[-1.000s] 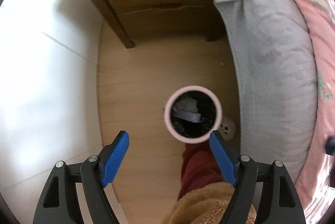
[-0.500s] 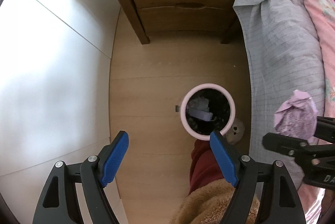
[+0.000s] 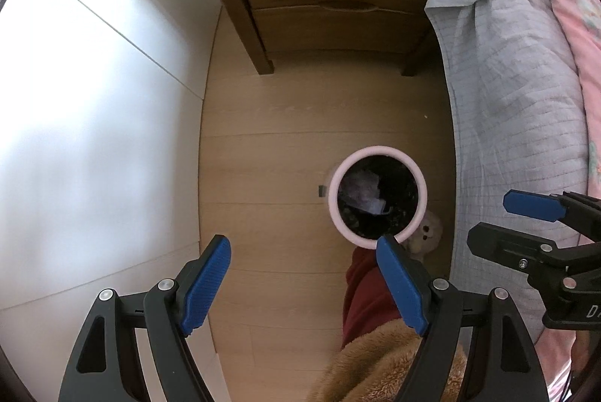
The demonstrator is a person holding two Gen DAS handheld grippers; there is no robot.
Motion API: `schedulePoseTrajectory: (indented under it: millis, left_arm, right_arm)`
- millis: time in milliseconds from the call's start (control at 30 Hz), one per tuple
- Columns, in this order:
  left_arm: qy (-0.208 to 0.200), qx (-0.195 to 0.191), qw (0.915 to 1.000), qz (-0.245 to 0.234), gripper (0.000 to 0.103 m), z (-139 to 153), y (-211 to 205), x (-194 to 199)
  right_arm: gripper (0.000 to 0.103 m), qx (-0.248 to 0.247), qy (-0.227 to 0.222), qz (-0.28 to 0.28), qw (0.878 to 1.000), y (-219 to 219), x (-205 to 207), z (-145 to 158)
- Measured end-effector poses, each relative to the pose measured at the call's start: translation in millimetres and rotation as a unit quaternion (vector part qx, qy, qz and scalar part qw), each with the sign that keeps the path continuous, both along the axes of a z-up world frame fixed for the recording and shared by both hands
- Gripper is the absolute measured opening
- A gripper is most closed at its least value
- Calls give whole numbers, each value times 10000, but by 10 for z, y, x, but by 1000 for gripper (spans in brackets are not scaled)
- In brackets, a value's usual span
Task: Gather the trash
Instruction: 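Open the left tool over the bin while right tool releases the paper ball, then move both open tools back over the bed toward the medicine box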
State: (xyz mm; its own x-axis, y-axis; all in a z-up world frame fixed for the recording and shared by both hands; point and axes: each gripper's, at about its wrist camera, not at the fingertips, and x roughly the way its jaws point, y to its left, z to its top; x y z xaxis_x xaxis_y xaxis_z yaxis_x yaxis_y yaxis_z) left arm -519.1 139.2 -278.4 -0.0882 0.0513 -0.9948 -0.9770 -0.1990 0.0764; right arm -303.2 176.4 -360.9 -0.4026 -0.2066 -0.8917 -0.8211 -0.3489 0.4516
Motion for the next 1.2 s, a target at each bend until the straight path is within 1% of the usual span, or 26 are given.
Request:
schedulePoseTrajectory:
  millis: [200,267,400,533,667,767,800,867,900,967,1000,1033,1067,1100,1167,1200]
  left_arm:
    - [-15,19,9999,-101,81,11,10,31]
    - [-17,38,9999,-157,81,28,22,62]
    - [-28,102,9990,-427,81,85,95,194]
    - [-37,152,9960,-881,81,118,179,426]
    - [-38,226,9905,-1354,81,221,340,705]
    - [-82,557,9836,-1716,81,463,576,984]
    - [-116,741,9789,-1903,81,593,720,1131]
    - [-202,988,9697,-2227,81,783,917,1409]
    - [-285,1134,9617,-2478,81,907,1040,1620]
    - [-389,1348,9456,-2934,85,1083,1191,1998]
    - [-448,1462,9336,-3241,86,1170,1268,2259]
    - [-510,1580,9237,-3453,86,1231,1303,2443]
    - [-602,1632,9117,-3722,86,1280,1339,2667]
    - [-716,1640,8987,-4004,86,1320,1345,2921]
    - [-911,1612,8787,-4400,86,1377,1323,3306]
    - [-1054,1574,8665,-4618,86,1402,1313,3527]
  right_arm:
    - [75,21,-50,-176,9998,-21,128,84]
    - [75,108,-41,-276,9996,-37,222,200]
    - [75,276,47,-583,9979,-2,415,434]
    - [75,522,129,-936,9942,17,703,719]
    - [75,737,109,-1460,9865,3,1066,998]
    - [75,1034,90,-2036,9735,-18,1384,1284]
    - [75,1193,56,-2286,9662,-27,1526,1399]
    - [75,1489,-5,-2749,9499,-53,1809,1608]
    - [76,1644,-70,-3019,9390,-81,1967,1712]
    - [76,1804,-203,-3538,9175,-150,2267,1866]
    - [76,1820,-276,-3843,9047,-187,2436,1923]
    - [77,1807,-330,-4164,8905,-244,2615,1967]
    - [77,1789,-351,-4394,8796,-299,2744,1990]
    - [77,1773,-396,-4676,8650,-387,2909,2020]
    - [77,1747,-559,-5194,8346,-618,3209,2090]
    - [77,1752,-612,-5381,8222,-719,3309,2105]
